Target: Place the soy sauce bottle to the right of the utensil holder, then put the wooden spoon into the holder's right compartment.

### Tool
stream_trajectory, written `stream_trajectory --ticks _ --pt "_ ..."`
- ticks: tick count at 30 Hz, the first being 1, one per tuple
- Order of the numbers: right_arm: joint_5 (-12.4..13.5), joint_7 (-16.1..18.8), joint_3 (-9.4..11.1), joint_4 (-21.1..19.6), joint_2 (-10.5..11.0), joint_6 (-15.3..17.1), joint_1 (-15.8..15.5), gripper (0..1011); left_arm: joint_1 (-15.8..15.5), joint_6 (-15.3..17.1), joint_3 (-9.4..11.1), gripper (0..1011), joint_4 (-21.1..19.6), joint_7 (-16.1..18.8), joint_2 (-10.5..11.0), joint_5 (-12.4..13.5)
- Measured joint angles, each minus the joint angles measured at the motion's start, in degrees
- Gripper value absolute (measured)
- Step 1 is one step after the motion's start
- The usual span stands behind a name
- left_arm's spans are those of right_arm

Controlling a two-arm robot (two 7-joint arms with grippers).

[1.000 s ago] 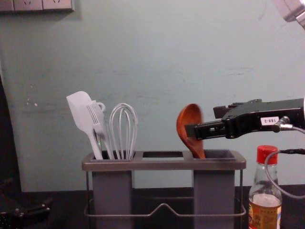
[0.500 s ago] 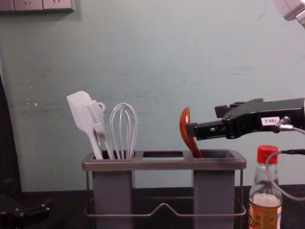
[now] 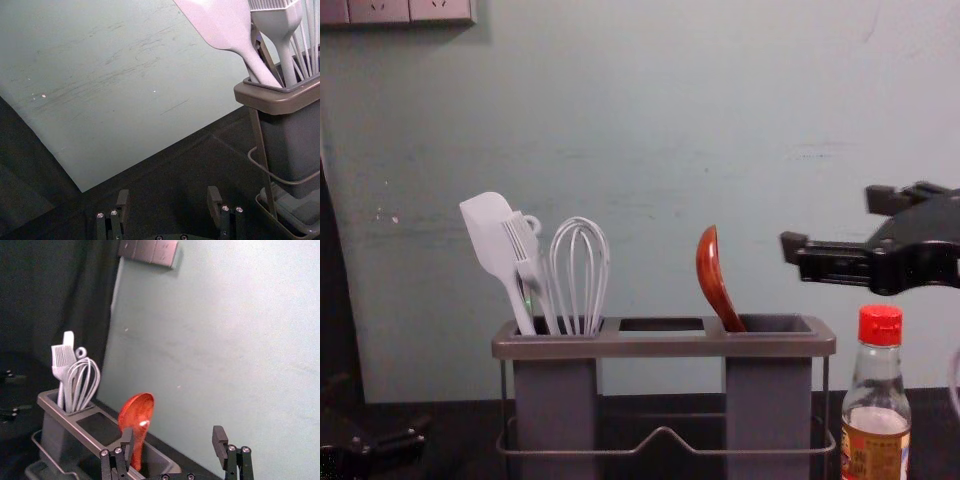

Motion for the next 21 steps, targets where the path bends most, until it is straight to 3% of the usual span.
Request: stream_trajectory --ticks 4,14,21 --pt "-2.2 -2.5 1.7 -1.0 0.1 -5.1 -4.6 1004 0.0 0.0 0.0 1011 0.0 0.0 0.0 0.0" --pt "-4.7 -5.9 4.0 -0.6 -1.3 -12.1 -12.1 1004 0.0 0.0 0.0 1012 0.0 0.0 0.0 0.0" --pt "-4.4 -8.2 5.8 1.2 -4.1 -11.9 -15.0 1004 0.0 0.0 0.0 1011 0.0 0.0 0.0 0.0"
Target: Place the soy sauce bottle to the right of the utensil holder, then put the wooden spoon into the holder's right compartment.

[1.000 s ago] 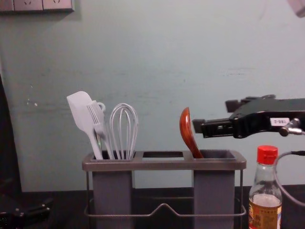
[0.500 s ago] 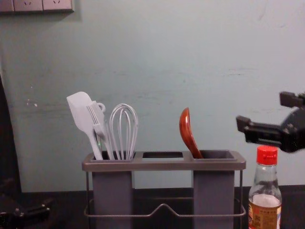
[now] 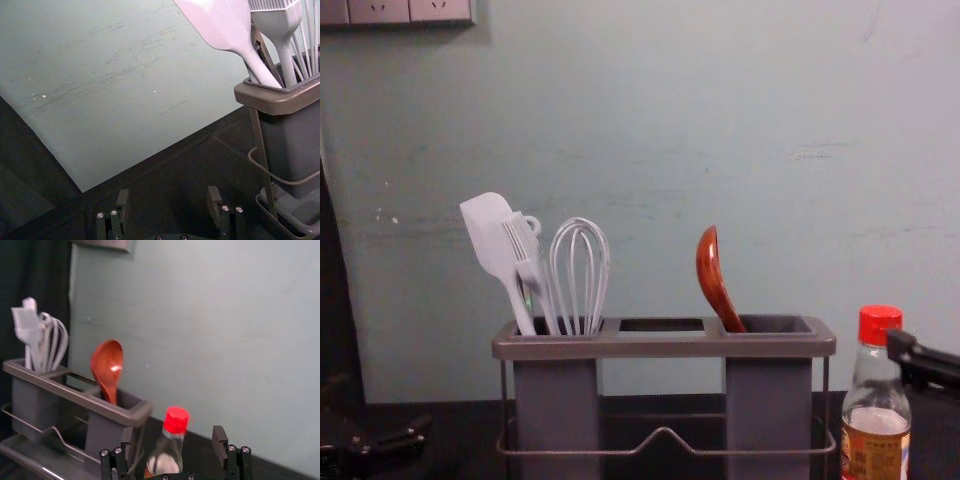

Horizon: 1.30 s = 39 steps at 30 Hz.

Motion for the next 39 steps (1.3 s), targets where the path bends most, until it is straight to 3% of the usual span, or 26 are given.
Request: stream_trajectory --ticks 8,16,27,39 --pt "2.0 -0.4 1.4 0.7 -2.7 1.9 -1.3 1004 0.0 0.0 0.0 1011 0.0 0.0 0.0 0.0" --pt "4.0 1.7 2.5 1.8 -4.3 3.3 -1.9 1004 0.0 0.0 0.0 1011 0.0 0.0 0.0 0.0" --pt "4.9 4.0 3.8 2.1 -5.5 3.8 -2.1 1004 0.0 0.0 0.0 1011 0.0 0.0 0.0 0.0" --pt "4.7 3.7 3.6 2.1 -5.4 3.7 -2.1 1004 0.0 0.0 0.0 1011 0.0 0.0 0.0 0.0"
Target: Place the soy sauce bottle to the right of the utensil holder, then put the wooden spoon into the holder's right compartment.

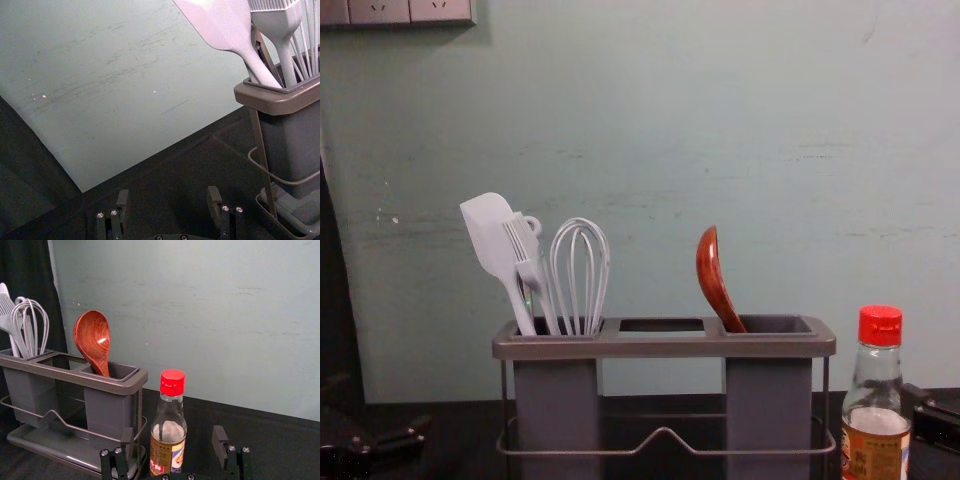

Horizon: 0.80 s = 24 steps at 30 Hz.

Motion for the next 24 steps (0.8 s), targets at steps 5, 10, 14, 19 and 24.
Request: stream_trajectory --ticks 5,10,14,19,24 --pt "-0.1 -0.1 0.0 0.0 0.0 0.0 0.0 1004 0.0 0.0 0.0 1011 0.0 0.0 0.0 0.0" --pt "-0.1 -0.1 -0.1 0.0 0.0 0.0 0.0 1004 0.0 0.0 0.0 1011 0.0 0.0 0.0 0.0" --pt "-0.1 -0.2 -0.1 0.0 0.1 -0.1 0.1 1004 0.0 0.0 0.0 1011 0.0 0.0 0.0 0.0" --pt "-0.1 -0.3 -0.1 0.0 0.1 -0.1 0.1 1004 0.0 0.0 0.0 1011 0.0 0.0 0.0 0.0" --pt "-0.2 -0.3 -0.1 0.0 0.1 -0.1 0.1 1004 0.0 0.0 0.0 1011 0.0 0.0 0.0 0.0"
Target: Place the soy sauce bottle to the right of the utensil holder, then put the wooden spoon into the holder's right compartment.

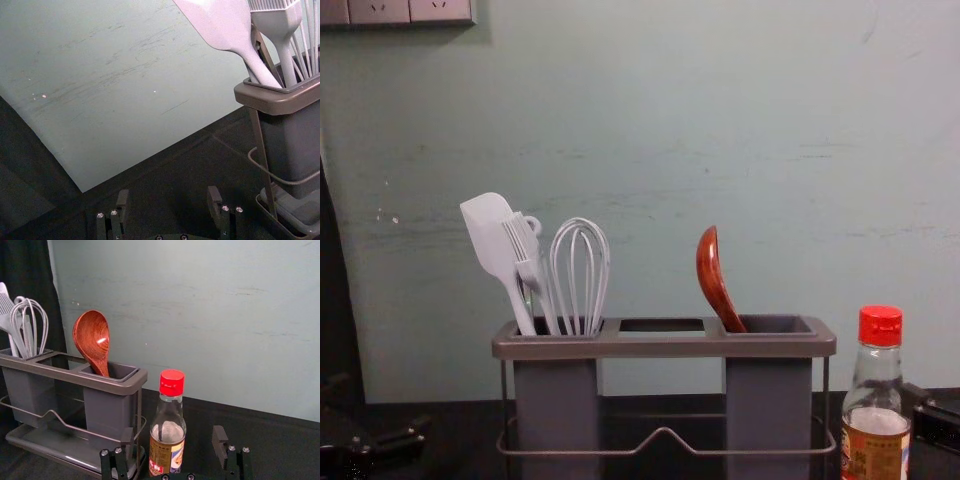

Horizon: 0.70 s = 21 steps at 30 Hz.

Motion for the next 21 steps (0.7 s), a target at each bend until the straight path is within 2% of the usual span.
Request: stream_trajectory --ticks 21 --pt "0.0 0.0 0.0 0.0 0.0 0.0 0.0 1004 0.0 0.0 0.0 1012 0.0 0.0 0.0 0.0"
